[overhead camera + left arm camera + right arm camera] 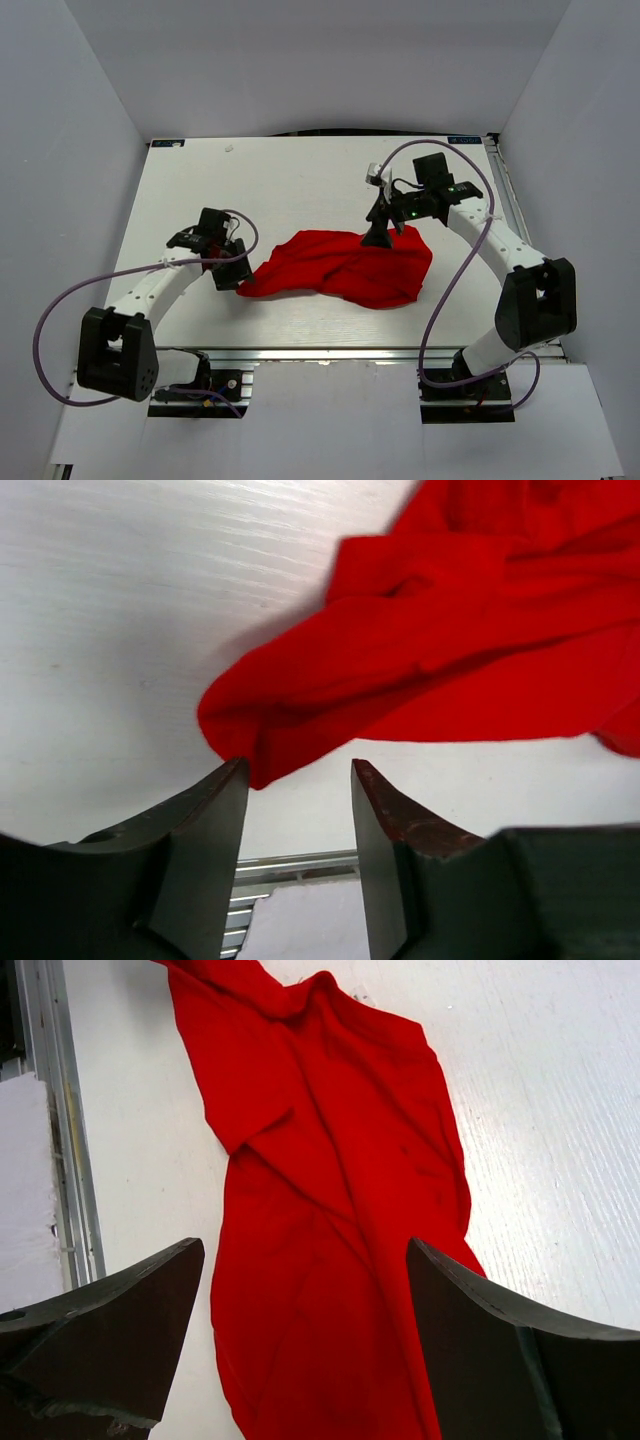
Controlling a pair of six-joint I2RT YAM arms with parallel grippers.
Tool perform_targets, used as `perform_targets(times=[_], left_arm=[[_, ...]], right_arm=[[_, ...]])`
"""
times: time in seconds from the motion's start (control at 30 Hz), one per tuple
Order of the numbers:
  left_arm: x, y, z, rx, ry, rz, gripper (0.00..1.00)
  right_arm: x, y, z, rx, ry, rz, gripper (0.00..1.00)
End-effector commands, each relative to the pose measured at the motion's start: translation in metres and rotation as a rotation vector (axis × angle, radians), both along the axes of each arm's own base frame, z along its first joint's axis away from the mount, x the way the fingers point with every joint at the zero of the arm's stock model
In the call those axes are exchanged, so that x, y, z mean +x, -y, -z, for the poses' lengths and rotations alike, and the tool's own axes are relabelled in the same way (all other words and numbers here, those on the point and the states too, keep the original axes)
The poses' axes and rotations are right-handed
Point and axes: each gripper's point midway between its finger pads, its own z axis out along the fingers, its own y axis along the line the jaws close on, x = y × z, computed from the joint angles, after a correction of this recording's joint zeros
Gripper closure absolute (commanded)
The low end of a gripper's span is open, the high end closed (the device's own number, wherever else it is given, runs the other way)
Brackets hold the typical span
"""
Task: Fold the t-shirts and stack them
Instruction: Flatten out the tshirt
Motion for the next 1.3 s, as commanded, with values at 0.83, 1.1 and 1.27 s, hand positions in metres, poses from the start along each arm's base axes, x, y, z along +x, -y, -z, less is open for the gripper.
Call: perform_targets(times=[0.83, 1.1, 1.27], left_arm=[[0.011, 0.008, 0.010, 0.358, 0.008, 0.178, 0.48], [0.015, 0.007, 0.017, 0.393, 0.010, 0.189, 0.48], [0.016, 0.010, 0.019, 0.384, 0.018, 0.195, 0.57]], right_arm=[[0.008, 0.012, -0.014, 0.082, -0.076, 0.041, 0.12], [0.010, 0.014, -0.016, 0.095, -0.086, 0.046, 0.12], [0.010, 0.016, -0.016, 0.096, -0.088, 0.053, 0.12]])
